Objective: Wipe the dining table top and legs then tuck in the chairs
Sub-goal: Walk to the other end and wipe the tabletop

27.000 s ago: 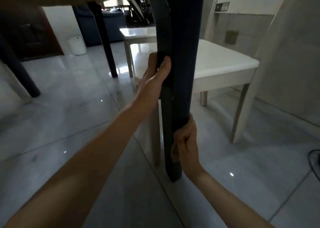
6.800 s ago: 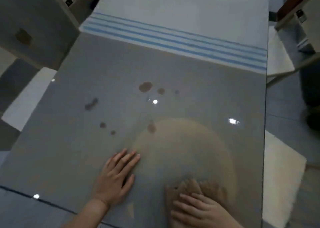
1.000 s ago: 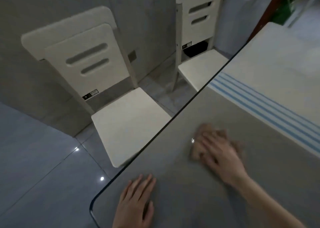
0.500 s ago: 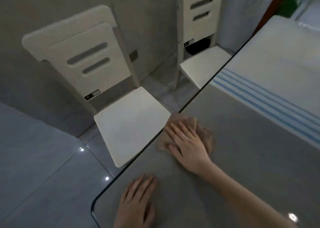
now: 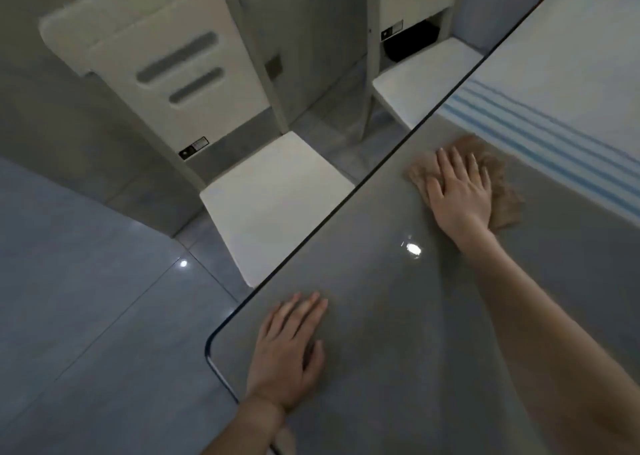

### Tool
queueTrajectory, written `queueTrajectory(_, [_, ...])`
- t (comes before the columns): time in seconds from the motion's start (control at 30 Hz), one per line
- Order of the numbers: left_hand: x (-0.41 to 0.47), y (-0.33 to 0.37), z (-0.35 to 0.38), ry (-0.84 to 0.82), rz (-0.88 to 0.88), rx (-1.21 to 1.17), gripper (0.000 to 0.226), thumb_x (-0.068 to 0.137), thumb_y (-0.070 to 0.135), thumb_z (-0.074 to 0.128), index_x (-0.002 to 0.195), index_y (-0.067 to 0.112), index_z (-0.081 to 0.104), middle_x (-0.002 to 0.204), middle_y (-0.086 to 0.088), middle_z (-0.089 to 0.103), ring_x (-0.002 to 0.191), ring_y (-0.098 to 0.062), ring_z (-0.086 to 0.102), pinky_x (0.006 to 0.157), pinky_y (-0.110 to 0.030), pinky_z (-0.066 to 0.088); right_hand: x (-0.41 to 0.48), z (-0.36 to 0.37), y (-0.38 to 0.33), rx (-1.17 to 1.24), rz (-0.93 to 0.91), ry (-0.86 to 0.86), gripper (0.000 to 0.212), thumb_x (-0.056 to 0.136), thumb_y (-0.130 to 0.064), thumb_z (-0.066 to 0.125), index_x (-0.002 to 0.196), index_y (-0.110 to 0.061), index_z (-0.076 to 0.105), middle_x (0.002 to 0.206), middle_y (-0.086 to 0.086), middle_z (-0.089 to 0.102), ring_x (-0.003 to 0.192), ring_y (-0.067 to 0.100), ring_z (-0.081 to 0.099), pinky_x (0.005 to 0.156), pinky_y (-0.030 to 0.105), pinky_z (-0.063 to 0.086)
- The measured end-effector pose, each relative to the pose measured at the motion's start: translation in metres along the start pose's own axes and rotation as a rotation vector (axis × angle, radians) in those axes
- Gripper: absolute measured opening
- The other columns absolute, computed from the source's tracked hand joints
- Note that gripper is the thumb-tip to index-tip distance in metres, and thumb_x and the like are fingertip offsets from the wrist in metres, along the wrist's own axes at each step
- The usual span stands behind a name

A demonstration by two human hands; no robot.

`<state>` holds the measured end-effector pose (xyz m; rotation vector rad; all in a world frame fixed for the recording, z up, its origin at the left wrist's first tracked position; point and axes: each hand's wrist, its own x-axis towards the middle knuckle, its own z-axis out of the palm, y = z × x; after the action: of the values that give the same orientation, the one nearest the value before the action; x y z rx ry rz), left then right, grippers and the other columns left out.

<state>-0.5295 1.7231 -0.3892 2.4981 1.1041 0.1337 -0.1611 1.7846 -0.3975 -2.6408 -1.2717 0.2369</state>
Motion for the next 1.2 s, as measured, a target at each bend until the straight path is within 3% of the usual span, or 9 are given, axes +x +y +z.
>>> queueTrajectory(0.23, [-0.001, 0.002, -0.001, -0.016, -0.018, 0.058, 0.06, 0.083, 0.035, 0.043, 0.142, 0.026, 0.041, 0.147, 0.005, 0.043, 0.137, -0.018, 0.032, 0.11, -0.039, 0.027, -0.288, 0.013, -0.038, 0.076, -0.368, -0.131, 0.06, 0.093, -0.045, 0.046, 0.149, -0.033, 0.03, 0.156, -0.008, 0.031, 0.147, 0.02, 0.019, 0.118, 0.041, 0.02])
queueTrajectory(0.33, [-0.002, 0.005, -0.003, -0.005, -0.007, 0.081, 0.058, 0.085, 0.035, 0.041, 0.142, 0.023, 0.042, 0.145, 0.002, 0.045, 0.136, -0.02, 0.032, 0.111, -0.04, 0.028, -0.403, 0.005, 0.004, 0.013, -0.519, -0.227, 0.062, 0.09, -0.049, 0.047, 0.148, -0.036, 0.03, 0.155, -0.012, 0.031, 0.145, 0.017, 0.025, 0.113, 0.037, 0.026])
queueTrajectory(0.43, [-0.003, 0.009, -0.003, 0.008, -0.023, 0.092, 0.06, 0.083, 0.035, 0.038, 0.141, 0.022, 0.044, 0.142, -0.003, 0.049, 0.133, -0.024, 0.036, 0.107, -0.04, 0.029, -0.454, -0.017, 0.085, -0.003, -0.264, -0.227, 0.053, 0.095, -0.051, 0.037, 0.146, -0.039, 0.035, 0.15, -0.005, 0.042, 0.146, 0.016, 0.024, 0.112, 0.036, 0.027])
queueTrajectory(0.53, [-0.002, 0.009, -0.002, 0.004, -0.026, 0.1, 0.059, 0.083, 0.035, 0.037, 0.14, 0.021, 0.045, 0.142, -0.002, 0.049, 0.133, -0.026, 0.038, 0.105, -0.044, 0.032, -0.461, -0.031, 0.147, 0.034, 0.367, -0.015, 0.054, 0.098, -0.049, 0.027, 0.142, -0.023, 0.043, 0.145, 0.011, 0.048, 0.141, 0.027, 0.032, 0.113, 0.046, 0.027])
queueTrajectory(0.63, [-0.002, 0.007, 0.0, 0.019, 0.005, 0.086, 0.057, 0.083, 0.032, 0.039, 0.139, 0.02, 0.046, 0.142, -0.003, 0.049, 0.133, -0.027, 0.038, 0.105, -0.046, 0.033, -0.42, -0.025, 0.135, 0.042, 0.877, 0.146, 0.064, 0.089, -0.042, 0.025, 0.144, -0.013, 0.041, 0.147, 0.018, 0.043, 0.134, 0.043, 0.036, 0.11, 0.056, 0.028])
queueTrajectory(0.7, [-0.003, 0.007, 0.002, 0.026, 0.005, 0.089, 0.057, 0.083, 0.031, 0.041, 0.138, 0.019, 0.047, 0.143, -0.002, 0.049, 0.134, -0.027, 0.038, 0.104, -0.045, 0.033, -0.386, -0.011, 0.081, 0.066, 0.859, 0.154, 0.066, 0.087, -0.042, 0.028, 0.146, -0.015, 0.039, 0.151, 0.013, 0.039, 0.137, 0.042, 0.034, 0.113, 0.053, 0.023])
queueTrajectory(0.87, [-0.003, 0.004, 0.005, 0.038, 0.011, 0.103, 0.057, 0.083, 0.033, 0.038, 0.138, 0.019, 0.046, 0.141, -0.005, 0.049, 0.132, -0.029, 0.038, 0.105, -0.046, 0.034, -0.349, 0.028, -0.077, 0.138, 0.295, 0.07, 0.06, 0.091, -0.042, 0.042, 0.149, -0.033, 0.031, 0.155, -0.006, 0.032, 0.145, 0.025, 0.025, 0.118, 0.042, 0.016])
queueTrajectory(1.0, [-0.002, -0.004, 0.005, 0.026, 0.01, 0.101, 0.058, 0.085, 0.036, 0.034, 0.139, 0.018, 0.044, 0.142, -0.008, 0.047, 0.132, -0.033, 0.039, 0.106, -0.049, 0.034, -0.404, 0.025, -0.049, 0.079, -0.005, -0.017, 0.055, 0.095, -0.044, 0.044, 0.148, -0.038, 0.03, 0.155, -0.012, 0.032, 0.146, 0.017, 0.024, 0.119, 0.037, 0.018])
queueTrajectory(1.2, [-0.002, -0.003, 0.009, 0.043, 0.026, 0.105, 0.059, 0.083, 0.036, 0.032, 0.138, 0.017, 0.043, 0.144, -0.012, 0.045, 0.128, -0.038, 0.041, 0.107, -0.048, 0.03, -0.531, -0.013, 0.096, 0.11, 0.567, 0.054, 0.053, 0.093, -0.041, 0.041, 0.145, -0.035, 0.038, 0.153, -0.01, 0.032, 0.143, 0.015, 0.025, 0.118, 0.031, 0.014])
